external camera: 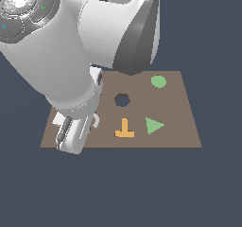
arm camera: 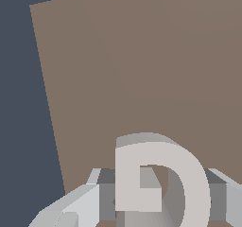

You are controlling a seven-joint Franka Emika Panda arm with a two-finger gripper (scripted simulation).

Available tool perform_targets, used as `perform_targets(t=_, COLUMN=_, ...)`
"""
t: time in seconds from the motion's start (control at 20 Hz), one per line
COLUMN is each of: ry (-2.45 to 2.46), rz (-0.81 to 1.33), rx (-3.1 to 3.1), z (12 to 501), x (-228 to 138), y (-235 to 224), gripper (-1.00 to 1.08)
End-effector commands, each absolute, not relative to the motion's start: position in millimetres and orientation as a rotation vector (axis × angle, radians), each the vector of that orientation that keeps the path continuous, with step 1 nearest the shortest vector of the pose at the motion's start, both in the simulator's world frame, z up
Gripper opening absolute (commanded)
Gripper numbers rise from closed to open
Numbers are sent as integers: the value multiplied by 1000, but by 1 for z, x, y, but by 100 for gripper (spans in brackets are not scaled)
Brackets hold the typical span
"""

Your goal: Insert a designated object into the corresponding slot on a board.

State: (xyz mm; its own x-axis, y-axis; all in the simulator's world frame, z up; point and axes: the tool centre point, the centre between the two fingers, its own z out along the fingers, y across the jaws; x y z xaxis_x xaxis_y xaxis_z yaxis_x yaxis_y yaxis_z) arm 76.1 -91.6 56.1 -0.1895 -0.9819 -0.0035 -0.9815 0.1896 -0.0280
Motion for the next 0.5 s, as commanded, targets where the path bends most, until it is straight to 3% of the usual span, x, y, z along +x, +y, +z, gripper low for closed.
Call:
perform_targets(t=0.0, ry=2502, rz=-19, rx=-1873, z=52, x=64, y=-90, gripper=-100)
perform_targets(t=0.45, ry=2843, rz=4, rx=-1332, z=42, x=12, y=-90, gripper=-100)
